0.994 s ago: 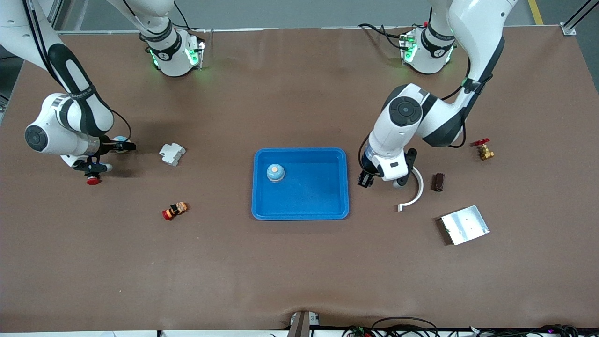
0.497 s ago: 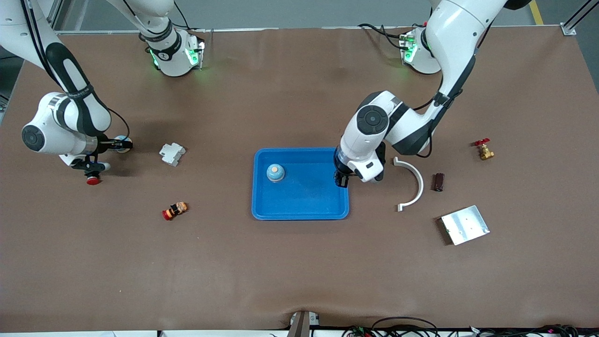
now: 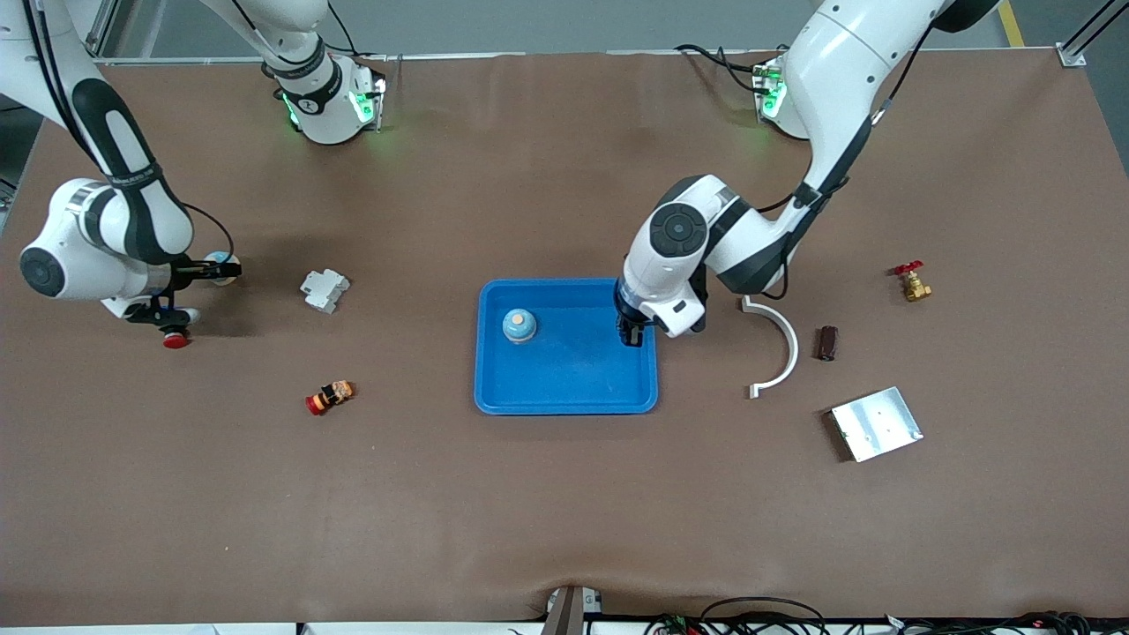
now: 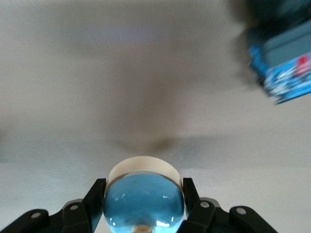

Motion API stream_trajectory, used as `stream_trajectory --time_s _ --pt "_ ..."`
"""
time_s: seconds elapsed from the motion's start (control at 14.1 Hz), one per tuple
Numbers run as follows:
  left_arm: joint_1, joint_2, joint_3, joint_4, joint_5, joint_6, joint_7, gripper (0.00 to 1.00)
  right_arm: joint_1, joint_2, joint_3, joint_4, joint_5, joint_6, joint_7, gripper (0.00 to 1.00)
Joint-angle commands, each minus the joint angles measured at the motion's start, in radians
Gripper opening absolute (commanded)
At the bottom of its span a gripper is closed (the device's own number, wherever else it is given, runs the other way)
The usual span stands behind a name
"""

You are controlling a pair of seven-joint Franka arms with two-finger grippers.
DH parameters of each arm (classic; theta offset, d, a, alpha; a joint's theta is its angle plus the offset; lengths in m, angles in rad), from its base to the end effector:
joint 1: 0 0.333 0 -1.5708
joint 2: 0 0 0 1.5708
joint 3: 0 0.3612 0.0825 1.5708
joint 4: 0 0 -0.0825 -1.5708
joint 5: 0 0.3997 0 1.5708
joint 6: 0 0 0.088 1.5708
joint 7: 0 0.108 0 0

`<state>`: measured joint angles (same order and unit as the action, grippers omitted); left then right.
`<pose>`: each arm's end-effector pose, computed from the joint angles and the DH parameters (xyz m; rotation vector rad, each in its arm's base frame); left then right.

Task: Place electrolytic capacitor and blue bell in tray
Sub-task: 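Carry the held capacitor with the left gripper over the tray, then carry the second bell with the right gripper toward the tray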

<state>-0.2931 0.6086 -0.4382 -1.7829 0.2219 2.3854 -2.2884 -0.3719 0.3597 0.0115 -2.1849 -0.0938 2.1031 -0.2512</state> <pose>0.5434 -0.4386 0.2708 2.2731 2.0669 -0.1275 0.4952 -0.1914 0.2227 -2.9964 0.0648 0.6705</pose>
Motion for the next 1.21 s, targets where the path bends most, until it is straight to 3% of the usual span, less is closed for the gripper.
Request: stream_trajectory --time_s 0.0,0.21,0.43,0.71,0.85,1.14 --pt "-0.059 0.048 0.013 0.031 0.081 -0.02 -0.077 0.0 0.04 -0.011 0.013 0.086 0.028 -0.073 -0.014 0.16" --pt "-0.081 0.079 0.024 0.037 0.172 -0.02 -0.134 0.0 0.129 -0.011 0.024 0.189 0.098 -0.144 -0.004 0.0" --pt "-0.083 0.085 0.024 0.04 0.172 -0.02 -0.135 0.0 0.215 -0.005 0.022 0.286 0.138 -0.198 0.039 0.0" --pt "-0.089 0.106 0.027 0.055 0.178 -0.02 -0.143 0.0 0.355 0.054 0.022 0.419 0.21 -0.198 0.257 0.0" --pt "-0.089 0.118 0.029 0.063 0.189 -0.02 -0.148 0.0 0.422 0.119 0.022 0.508 0.268 -0.196 0.352 0.0" --pt "-0.087 0.135 0.03 0.063 0.211 -0.012 -0.157 0.0 0.565 0.267 0.024 0.713 0.279 -0.193 0.628 0.0"
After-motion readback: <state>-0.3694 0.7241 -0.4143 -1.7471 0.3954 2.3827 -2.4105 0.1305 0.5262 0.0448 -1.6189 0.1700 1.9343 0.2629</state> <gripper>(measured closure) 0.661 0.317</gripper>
